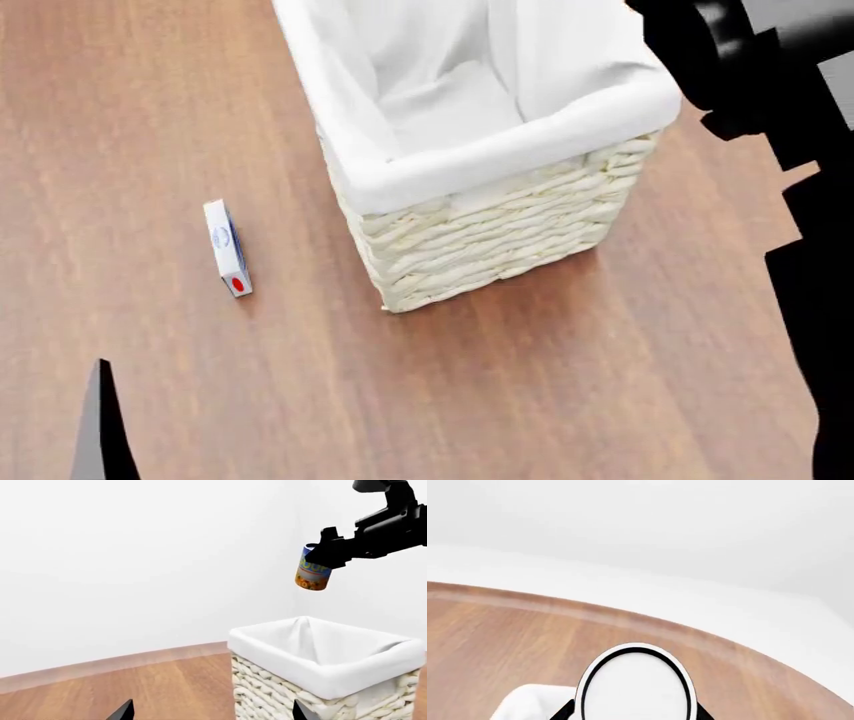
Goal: Pick up the alphabet soup and the cream cheese box, and put them in the basket.
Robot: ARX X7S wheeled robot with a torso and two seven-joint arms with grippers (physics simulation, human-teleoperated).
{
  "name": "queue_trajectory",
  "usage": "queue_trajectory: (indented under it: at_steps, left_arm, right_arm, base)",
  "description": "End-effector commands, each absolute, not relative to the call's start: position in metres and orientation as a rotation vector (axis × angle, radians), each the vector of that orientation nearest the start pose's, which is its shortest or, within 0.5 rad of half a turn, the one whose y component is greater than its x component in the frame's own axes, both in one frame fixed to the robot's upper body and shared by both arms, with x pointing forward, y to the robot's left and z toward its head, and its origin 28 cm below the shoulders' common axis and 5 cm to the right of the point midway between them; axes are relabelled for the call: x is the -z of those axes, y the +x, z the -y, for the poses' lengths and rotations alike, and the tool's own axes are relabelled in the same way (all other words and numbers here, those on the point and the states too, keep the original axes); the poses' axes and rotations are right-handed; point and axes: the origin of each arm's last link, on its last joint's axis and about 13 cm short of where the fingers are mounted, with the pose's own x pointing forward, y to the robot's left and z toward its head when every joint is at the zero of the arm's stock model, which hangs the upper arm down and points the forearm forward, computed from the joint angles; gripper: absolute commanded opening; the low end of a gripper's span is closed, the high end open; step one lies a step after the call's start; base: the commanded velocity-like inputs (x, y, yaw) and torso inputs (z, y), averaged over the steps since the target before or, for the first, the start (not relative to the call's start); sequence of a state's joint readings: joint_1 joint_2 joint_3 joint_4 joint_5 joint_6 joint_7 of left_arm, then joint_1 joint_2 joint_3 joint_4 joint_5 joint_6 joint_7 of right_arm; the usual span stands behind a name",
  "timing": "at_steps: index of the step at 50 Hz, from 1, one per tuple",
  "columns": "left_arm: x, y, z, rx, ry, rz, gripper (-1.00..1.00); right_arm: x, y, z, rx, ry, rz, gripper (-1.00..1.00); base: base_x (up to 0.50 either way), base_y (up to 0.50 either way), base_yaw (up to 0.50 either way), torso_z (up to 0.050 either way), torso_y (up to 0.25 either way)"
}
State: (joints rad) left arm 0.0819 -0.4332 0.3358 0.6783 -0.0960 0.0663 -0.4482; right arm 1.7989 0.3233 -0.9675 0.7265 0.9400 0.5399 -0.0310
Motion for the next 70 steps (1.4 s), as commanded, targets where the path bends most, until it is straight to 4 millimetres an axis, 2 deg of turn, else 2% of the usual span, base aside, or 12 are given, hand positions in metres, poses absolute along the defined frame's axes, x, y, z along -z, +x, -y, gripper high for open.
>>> queue_trajectory:
  at_steps: [1,4,13,15,18,23,30,38,39,47,59,70]
  left_arm:
    - [-0.128,0.162,-0.201,0.062,0.042,0.567,1.0]
    - [-0.128,0.162,-0.201,0.061,0.041,0.567,1.0]
    - [-0.128,0.161,-0.203,0.054,0.04,0.571,1.0]
    - [-0.129,0.161,-0.204,0.052,0.039,0.571,1.0]
    - [-0.127,0.161,-0.203,0.054,0.042,0.568,1.0]
    - [-0.128,0.162,-0.203,0.055,0.043,0.569,1.0]
    - [-0.127,0.162,-0.203,0.053,0.046,0.566,1.0]
    - [-0.127,0.161,-0.202,0.056,0.05,0.566,1.0]
    - [-0.127,0.161,-0.202,0.055,0.048,0.567,1.0]
    - [-0.127,0.161,-0.204,0.049,0.05,0.567,1.0]
    - [-0.128,0.16,-0.203,0.054,0.048,0.569,1.0]
    - [-0.127,0.16,-0.202,0.054,0.05,0.568,1.0]
  right_arm:
    - [-0.393,0.393,0.106,-0.359,-0.282,0.148,-1.0]
    - [-0.397,0.393,0.103,-0.37,-0.288,0.141,-1.0]
    - [-0.376,0.393,0.099,-0.391,-0.296,0.116,-1.0]
    - [-0.378,0.392,0.098,-0.397,-0.296,0.113,-1.0]
    - [-0.365,0.392,0.096,-0.41,-0.3,0.105,-1.0]
    - [-0.365,0.392,0.095,-0.417,-0.296,0.099,-1.0]
    - [-0.349,0.393,0.098,-0.415,-0.287,0.084,-1.0]
    - [-0.349,0.395,0.1,-0.409,-0.281,0.071,-1.0]
    - [-0.34,0.396,0.1,-0.408,-0.28,0.065,-1.0]
    - [-0.338,0.397,0.1,-0.411,-0.274,0.052,-1.0]
    - [-0.318,0.398,0.102,-0.408,-0.283,0.021,-1.0]
    - [-0.318,0.399,0.102,-0.412,-0.285,0.014,-1.0]
  base:
    - [0.0,0.0,0.0,0.0,0.0]
    - [0.0,0.0,0.0,0.0,0.0]
    - [0.0,0.0,0.0,0.0,0.0]
    - [0.0,0.0,0.0,0.0,0.0]
    - [0.0,0.0,0.0,0.0,0.003]
    - [0.0,0.0,0.0,0.0,0.0]
    - [0.0,0.0,0.0,0.0,0.001]
    - [0.0,0.0,0.0,0.0,0.0]
    - [0.0,0.0,0.0,0.0,0.0]
    - [0.0,0.0,0.0,0.0,0.001]
    - [0.0,0.0,0.0,0.0,0.001]
    - [0.0,0.0,0.0,0.0,0.001]
